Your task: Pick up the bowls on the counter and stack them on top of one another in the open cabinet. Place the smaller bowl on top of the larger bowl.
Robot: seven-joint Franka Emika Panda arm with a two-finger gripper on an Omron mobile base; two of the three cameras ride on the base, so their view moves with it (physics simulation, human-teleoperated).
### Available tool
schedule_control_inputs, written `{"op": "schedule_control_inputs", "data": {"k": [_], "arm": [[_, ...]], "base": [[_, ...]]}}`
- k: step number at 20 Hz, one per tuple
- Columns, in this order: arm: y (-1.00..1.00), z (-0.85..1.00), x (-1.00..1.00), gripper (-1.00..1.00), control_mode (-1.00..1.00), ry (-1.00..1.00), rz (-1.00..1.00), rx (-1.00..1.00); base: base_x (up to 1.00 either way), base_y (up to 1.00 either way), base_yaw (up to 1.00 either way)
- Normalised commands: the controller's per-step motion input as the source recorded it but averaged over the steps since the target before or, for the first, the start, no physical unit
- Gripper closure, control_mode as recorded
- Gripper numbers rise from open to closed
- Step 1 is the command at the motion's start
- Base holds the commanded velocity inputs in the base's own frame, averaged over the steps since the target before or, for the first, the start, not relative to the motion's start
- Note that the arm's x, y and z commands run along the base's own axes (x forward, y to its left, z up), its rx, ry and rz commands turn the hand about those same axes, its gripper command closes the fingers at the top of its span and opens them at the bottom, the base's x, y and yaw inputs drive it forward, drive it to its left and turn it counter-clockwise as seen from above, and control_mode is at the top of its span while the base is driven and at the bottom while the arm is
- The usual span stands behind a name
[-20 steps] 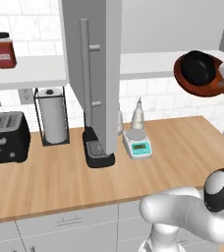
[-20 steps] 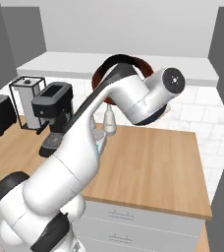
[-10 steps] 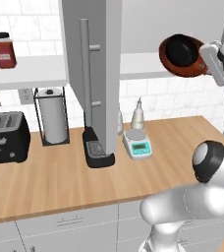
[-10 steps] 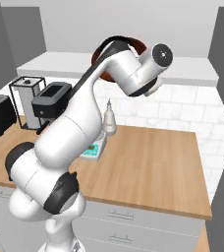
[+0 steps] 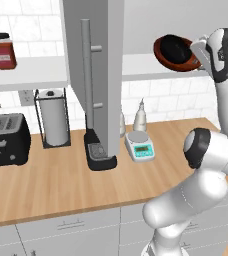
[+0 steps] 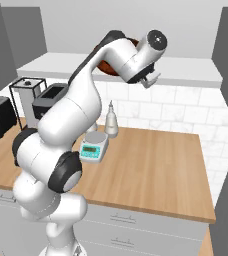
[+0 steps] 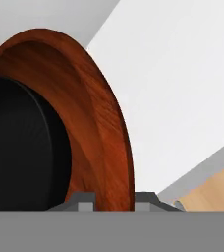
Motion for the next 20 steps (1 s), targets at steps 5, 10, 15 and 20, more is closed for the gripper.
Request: {"op": "schedule_control_inputs", "data": {"k": [5, 10, 15, 20], "arm": [[0.17, 0.00, 0.63, 1.00, -1.00, 0.03, -0.03, -0.03], [0.21, 0.00, 0.72, -1.00, -1.00, 0.00, -0.06, -0.01], [0.01, 0.00, -0.05, -1.00, -1.00, -0.02, -0.02, 0.00], [0.15, -0.17, -0.99, -1.00, -1.00, -0.31, 0.00, -0.02]], "base": [[0.00, 0.00, 0.00], [0.00, 0.00, 0.00], [0.00, 0.00, 0.00], [0.00, 0.00, 0.00]]}}
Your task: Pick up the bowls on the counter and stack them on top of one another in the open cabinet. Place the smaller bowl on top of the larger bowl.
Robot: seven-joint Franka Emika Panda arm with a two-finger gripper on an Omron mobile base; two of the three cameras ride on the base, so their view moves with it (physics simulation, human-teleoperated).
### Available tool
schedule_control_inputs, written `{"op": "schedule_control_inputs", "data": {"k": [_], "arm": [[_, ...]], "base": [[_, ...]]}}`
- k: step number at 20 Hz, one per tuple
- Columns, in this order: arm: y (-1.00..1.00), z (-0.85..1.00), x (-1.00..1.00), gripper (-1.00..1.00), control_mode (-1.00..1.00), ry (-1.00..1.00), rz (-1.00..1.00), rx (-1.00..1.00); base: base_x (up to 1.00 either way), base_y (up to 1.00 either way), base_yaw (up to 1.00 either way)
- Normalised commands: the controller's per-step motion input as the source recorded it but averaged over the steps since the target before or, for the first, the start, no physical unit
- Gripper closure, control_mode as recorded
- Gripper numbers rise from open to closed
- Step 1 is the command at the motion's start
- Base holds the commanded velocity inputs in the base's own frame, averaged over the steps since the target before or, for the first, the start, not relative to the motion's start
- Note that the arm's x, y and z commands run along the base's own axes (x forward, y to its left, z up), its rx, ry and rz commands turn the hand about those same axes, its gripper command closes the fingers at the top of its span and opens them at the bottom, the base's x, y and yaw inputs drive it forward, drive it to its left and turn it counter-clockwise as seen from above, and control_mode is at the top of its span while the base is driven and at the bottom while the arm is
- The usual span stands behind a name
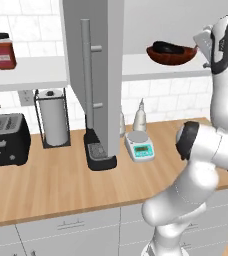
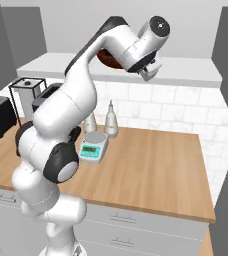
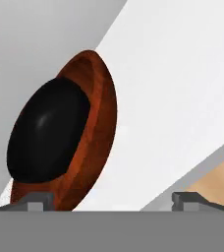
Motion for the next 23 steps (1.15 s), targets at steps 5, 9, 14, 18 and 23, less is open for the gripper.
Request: {"op": "schedule_control_inputs", "data": {"k": [5, 9, 14, 18, 23], "arm": [[0.16, -0.53, -1.00, -1.00, -1.00, -0.44, 0.00, 0.00], [0.10, -0.95, -1.00, -1.00, -1.00, -0.28, 0.00, -0.04], [0.60, -1.00, -1.00, -1.00, -1.00, 0.04, 0.06, -0.23], [0.76, -0.94, -0.50, -1.00, -1.00, 0.28, 0.28, -0.13], [0.03, -1.00, 0.00, -1.00, -1.00, 0.19, 0.00, -0.68]], "base": [[0.00, 0.00, 0.00], [0.00, 0.00, 0.00], [0.00, 0.00, 0.00], [0.00, 0.00, 0.00], [0.00, 0.00, 0.00]]}}
